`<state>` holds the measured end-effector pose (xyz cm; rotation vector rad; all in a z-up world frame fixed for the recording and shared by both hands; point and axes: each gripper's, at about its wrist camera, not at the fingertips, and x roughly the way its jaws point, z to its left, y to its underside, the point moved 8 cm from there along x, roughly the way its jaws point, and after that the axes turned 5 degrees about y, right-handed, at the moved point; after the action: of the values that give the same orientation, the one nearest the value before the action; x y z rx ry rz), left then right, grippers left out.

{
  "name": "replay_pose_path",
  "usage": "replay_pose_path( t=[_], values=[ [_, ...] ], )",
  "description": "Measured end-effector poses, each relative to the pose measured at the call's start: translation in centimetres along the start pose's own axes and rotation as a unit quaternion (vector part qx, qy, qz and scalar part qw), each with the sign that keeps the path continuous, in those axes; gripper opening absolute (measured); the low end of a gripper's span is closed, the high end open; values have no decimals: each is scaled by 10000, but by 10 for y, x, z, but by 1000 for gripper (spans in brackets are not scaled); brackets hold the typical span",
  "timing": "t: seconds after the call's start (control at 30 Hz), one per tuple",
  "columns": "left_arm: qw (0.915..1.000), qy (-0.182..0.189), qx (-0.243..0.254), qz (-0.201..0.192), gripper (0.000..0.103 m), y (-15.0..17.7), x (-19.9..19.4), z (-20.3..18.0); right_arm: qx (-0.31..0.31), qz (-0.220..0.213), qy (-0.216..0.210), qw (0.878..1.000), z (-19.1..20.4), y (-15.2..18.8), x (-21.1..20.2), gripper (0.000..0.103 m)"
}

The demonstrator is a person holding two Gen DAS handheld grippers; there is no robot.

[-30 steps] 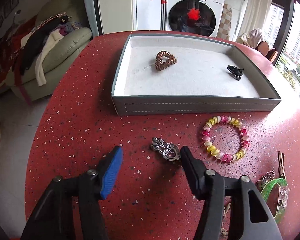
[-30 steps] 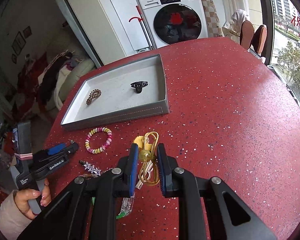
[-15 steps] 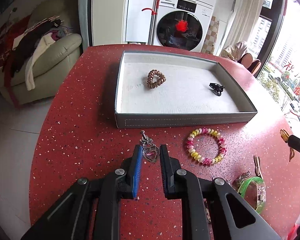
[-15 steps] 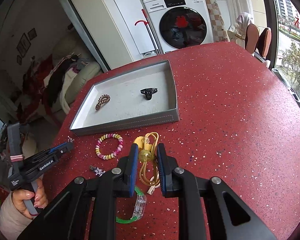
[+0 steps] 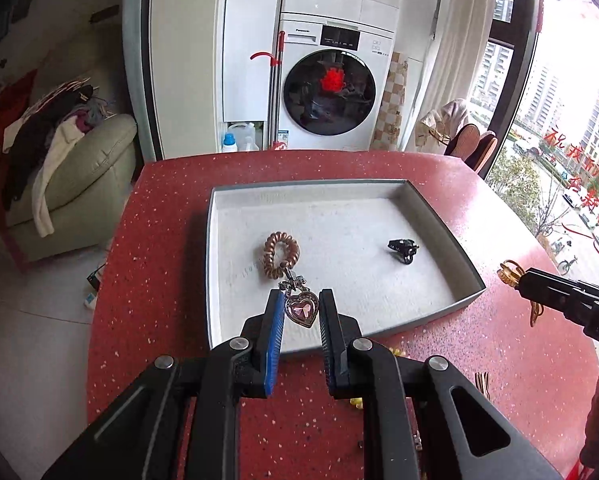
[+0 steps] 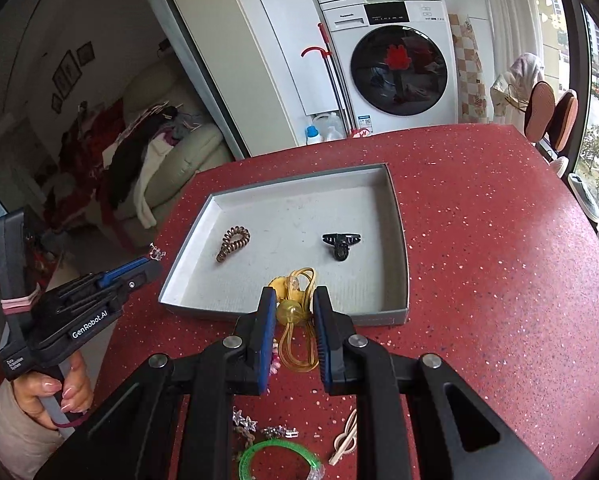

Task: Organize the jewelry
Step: 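Carry the yellow cord and heart pendant into the tray and open both tools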

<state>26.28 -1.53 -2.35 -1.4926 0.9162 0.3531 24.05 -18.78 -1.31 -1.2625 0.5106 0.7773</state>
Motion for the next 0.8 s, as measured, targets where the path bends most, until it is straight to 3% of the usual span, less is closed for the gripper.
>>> replay_pose_path(
  t=[0.27,0.6,0.8],
  values=[
    [9993,-6,327,158,36,-45,32,5,57,337,63,9994,-2,-23,51,20],
    [9955,157,236,904,36,-6,88,9,298,1039,114,9941,-15,1,122,20],
    [9937,12,311,1076,36,6,109,8,200,961,465,9941,-25,4,135,20]
  ],
)
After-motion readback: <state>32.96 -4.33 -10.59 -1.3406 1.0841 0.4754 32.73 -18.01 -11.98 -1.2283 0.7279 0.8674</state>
